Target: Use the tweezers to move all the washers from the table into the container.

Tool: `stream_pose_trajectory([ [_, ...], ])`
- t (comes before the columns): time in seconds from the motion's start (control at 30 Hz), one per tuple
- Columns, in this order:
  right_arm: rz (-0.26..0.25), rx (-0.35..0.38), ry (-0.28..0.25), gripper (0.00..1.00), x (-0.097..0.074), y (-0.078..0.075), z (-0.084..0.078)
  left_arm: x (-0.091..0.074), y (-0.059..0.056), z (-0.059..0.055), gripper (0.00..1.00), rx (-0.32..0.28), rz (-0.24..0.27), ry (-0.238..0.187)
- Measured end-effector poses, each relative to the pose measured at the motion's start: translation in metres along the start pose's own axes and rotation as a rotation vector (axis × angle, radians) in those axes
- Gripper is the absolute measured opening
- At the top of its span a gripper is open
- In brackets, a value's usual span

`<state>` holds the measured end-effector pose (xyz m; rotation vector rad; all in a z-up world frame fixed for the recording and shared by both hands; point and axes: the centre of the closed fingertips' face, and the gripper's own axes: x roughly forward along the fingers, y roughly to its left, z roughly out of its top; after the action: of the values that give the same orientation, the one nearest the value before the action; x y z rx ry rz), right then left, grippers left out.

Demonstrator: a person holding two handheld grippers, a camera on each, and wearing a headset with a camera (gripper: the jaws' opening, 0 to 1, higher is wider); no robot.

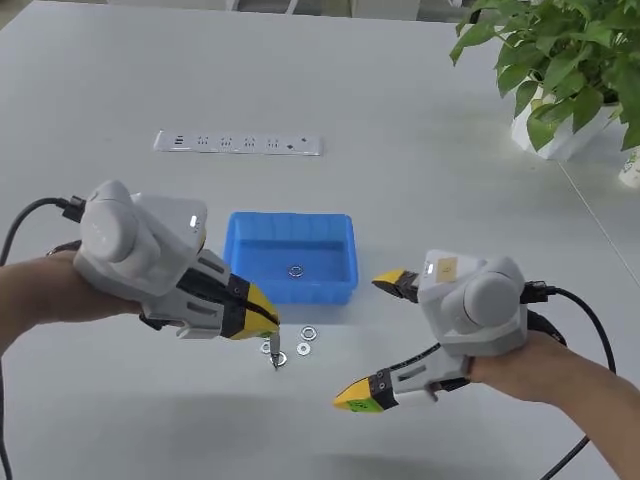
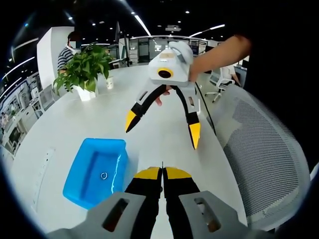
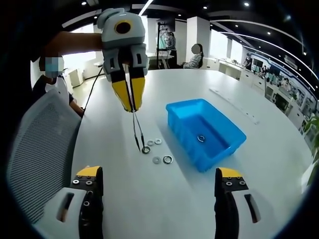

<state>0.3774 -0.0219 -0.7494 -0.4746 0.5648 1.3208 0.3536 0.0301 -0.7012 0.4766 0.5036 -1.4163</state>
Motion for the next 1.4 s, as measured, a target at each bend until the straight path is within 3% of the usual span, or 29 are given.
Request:
stream_pose_trajectory([
  [0.27,0.039,-0.041,-0.017,0.80,0.013,0.010,0.009,0.000,-0.001,0.000,0.05,0.005,-0.008,0.001],
  [0.53,0.090,-0.099,-0.028,0.56,0.030,0.020,0.019,0.002,-0.001,0.001,0.05,0.008,-0.010,-0.002],
  [0.83,0.128,-0.110,-0.031,0.34,0.046,0.026,0.025,0.003,-0.001,0.002,0.05,0.005,-0.016,-0.006],
  [1.4,0.182,-0.113,-0.028,0.18,0.068,0.035,0.030,0.004,-0.001,0.002,0.05,0.002,-0.022,-0.008],
])
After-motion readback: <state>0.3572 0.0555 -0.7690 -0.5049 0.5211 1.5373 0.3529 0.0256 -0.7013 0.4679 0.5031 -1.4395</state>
